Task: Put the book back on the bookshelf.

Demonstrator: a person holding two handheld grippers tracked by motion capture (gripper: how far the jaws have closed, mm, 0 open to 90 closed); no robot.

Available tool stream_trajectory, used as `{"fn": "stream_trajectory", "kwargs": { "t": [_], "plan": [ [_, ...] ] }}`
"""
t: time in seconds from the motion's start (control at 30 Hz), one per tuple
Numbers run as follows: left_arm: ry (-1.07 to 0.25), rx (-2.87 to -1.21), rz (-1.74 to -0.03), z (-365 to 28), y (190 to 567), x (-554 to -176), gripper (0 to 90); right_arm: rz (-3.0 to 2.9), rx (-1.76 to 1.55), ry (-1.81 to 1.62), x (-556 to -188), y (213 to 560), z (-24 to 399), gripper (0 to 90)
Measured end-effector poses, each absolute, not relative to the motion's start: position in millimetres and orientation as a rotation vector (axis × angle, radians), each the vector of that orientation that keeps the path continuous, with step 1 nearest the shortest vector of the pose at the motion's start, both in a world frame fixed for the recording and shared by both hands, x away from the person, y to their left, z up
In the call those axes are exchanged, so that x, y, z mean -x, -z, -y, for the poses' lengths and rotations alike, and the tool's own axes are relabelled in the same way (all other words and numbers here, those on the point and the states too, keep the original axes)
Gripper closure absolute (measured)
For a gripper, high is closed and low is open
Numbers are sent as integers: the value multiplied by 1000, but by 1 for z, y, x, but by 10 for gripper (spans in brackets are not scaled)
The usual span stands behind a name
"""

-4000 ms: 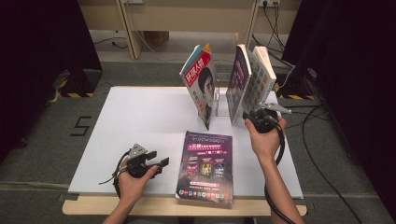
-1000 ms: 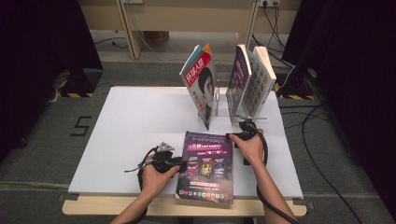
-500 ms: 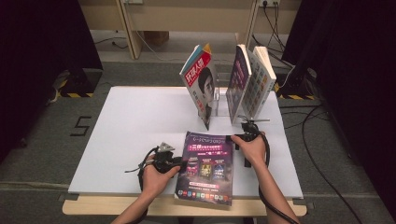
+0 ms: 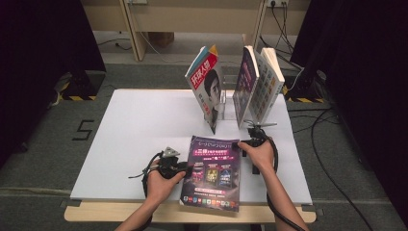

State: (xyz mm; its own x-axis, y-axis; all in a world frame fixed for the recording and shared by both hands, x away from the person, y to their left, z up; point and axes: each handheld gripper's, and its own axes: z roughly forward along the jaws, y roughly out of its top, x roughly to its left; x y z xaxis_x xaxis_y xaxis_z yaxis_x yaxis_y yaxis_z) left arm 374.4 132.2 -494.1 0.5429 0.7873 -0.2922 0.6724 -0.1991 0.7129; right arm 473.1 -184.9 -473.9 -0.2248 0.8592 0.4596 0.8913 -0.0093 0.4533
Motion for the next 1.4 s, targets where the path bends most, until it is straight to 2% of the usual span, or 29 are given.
{"fn": "stream_trajectory", "kwargs": {
  "t": [0.17,0.3,0.5,0.7,0.9,1.4],
  "plan": [
    [-178,-1940,-1182,-132,494,-374,636,2150,1917,1061,-474,475,188,678],
    [-180,-1938,-1189,-133,493,-374,636,2102,1887,1112,-473,474,190,763],
    [-183,-1940,-1187,-133,493,-373,635,2127,1863,1109,-473,470,186,793],
    [-113,-1906,-1185,-140,494,-374,612,2037,1840,1192,-470,463,190,832],
    [-142,-1847,-1209,-153,485,-369,514,2001,1818,1266,-465,454,194,841],
    [-209,-1831,-1210,-177,476,-358,502,2089,1842,1367,-451,424,209,846]
  ]
}}
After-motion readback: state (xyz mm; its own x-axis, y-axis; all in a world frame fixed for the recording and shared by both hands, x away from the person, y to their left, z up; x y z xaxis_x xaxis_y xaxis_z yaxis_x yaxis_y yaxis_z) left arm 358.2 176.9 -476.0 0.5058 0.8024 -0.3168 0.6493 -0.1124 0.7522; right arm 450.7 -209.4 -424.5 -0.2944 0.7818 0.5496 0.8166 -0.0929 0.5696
